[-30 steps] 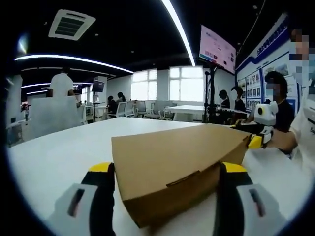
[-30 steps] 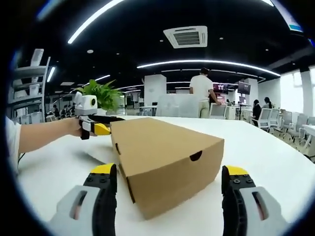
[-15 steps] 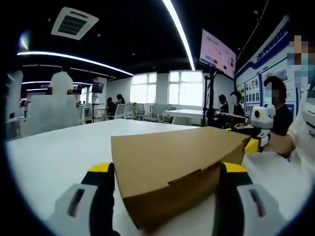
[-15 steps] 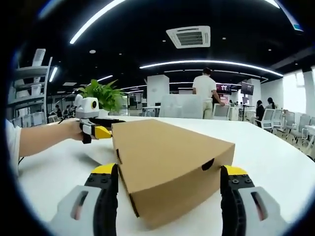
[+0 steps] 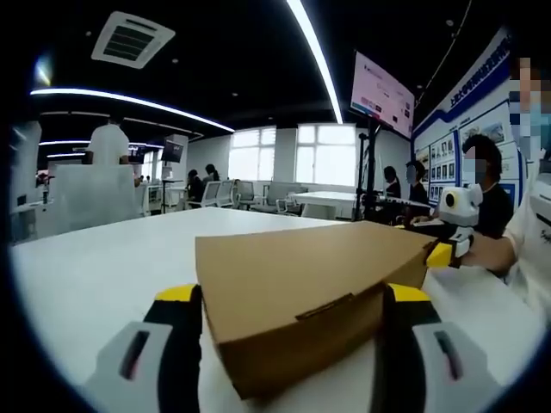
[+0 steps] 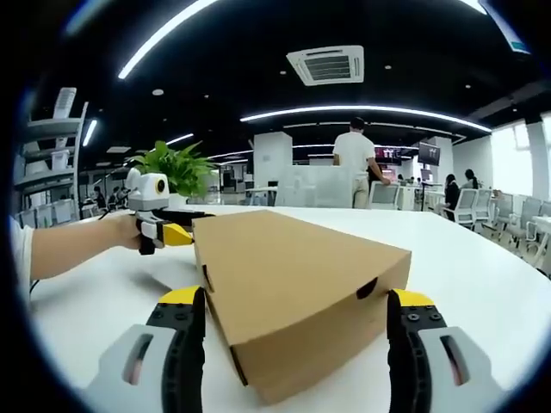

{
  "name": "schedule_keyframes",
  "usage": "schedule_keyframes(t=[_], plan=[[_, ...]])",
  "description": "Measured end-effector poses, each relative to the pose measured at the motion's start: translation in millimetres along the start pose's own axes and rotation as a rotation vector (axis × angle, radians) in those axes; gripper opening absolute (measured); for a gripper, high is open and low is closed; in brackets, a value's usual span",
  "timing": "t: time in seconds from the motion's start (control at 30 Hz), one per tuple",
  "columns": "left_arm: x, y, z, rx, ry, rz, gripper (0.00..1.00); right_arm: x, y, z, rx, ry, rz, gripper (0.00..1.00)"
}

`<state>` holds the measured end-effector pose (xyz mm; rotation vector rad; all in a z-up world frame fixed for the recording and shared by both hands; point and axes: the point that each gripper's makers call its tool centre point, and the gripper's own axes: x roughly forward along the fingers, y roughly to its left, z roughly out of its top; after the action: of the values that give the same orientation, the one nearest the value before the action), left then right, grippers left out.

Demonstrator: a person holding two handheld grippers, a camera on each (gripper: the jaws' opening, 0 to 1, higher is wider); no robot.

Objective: Operate the shoe box by opening the lid, removing the specified soft item, and placing it in the target area until the item is outside and the box remains undamaged.

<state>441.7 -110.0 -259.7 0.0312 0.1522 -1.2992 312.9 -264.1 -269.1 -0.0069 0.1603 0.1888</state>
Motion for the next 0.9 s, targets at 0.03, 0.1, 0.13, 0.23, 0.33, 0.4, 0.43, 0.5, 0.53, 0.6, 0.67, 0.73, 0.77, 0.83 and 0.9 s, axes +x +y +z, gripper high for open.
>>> schedule_keyframes(t=[0.03, 0.1, 0.13, 0.23, 0.33, 0.4, 0.43, 0.5, 0.53, 0.6, 0.67, 0.73, 0.77, 0.83, 0.9], plan=[[-0.4, 0.2, -0.1, 0.0, -0.002, -0.001, 0.88, 0.0, 0.8, 0.1, 0.003, -0.001, 0.0, 0.9], [-2.1, 0.3, -0.8, 0.003, -0.006, -0.002, 0.87, -0.1, 2.0, -0.1, -0.002, 0.0, -0.004, 0.9], [-3.1, 0.5, -1.2, 0.004, -0.009, -0.002, 0.86, 0.0, 2.0, -0.3, -0.003, -0.003, -0.006, 0.9], [-5.7, 1.2, -1.9, 0.003, -0.015, 0.001, 0.83, 1.0, 2.0, -1.1, -0.012, 0.0, -0.009, 0.91], [-5.9, 1.1, -1.8, 0.004, 0.0, 0.008, 0.82, 2.8, 1.5, -2.0, -0.013, -0.001, -0.007, 0.92], [-5.3, 2.2, -1.9, 0.003, 0.008, 0.008, 0.82, 2.9, 1.7, -1.6, -0.012, -0.004, -0.006, 0.92], [-5.0, 2.5, -2.0, 0.003, 0.007, 0.008, 0.82, 3.3, 1.7, -1.2, -0.009, 0.001, -0.006, 0.92], [-5.4, 4.8, -2.3, 0.003, -0.005, 0.006, 0.82, 3.4, 1.8, -0.8, -0.005, 0.006, -0.007, 0.92], [-5.4, 5.0, -2.2, 0.001, -0.011, 0.006, 0.82, 3.5, 1.8, -0.9, -0.004, 0.006, -0.007, 0.92], [-5.3, 5.1, -1.8, 0.001, -0.017, 0.008, 0.82, 3.7, 1.8, -0.9, -0.006, 0.001, -0.006, 0.92], [-5.1, 4.6, -1.8, -0.005, -0.022, 0.016, 0.81, 4.1, 1.2, -0.6, 0.0, -0.008, -0.005, 0.92], [-6.2, 3.8, -2.3, -0.005, -0.023, 0.024, 0.81, 4.4, 1.2, -0.6, -0.005, -0.011, -0.006, 0.92], [-6.7, 3.8, -2.1, -0.003, -0.021, 0.026, 0.81, 4.2, 1.3, -0.7, 0.002, -0.009, -0.007, 0.92], [-6.7, 3.8, -2.0, -0.004, -0.017, 0.027, 0.81, 4.9, 1.6, -0.6, 0.029, -0.005, -0.01, 0.92], [-6.8, 5.4, -2.0, -0.008, -0.018, 0.024, 0.81, 6.2, 1.6, 0.0, 0.032, -0.004, -0.011, 0.92]])
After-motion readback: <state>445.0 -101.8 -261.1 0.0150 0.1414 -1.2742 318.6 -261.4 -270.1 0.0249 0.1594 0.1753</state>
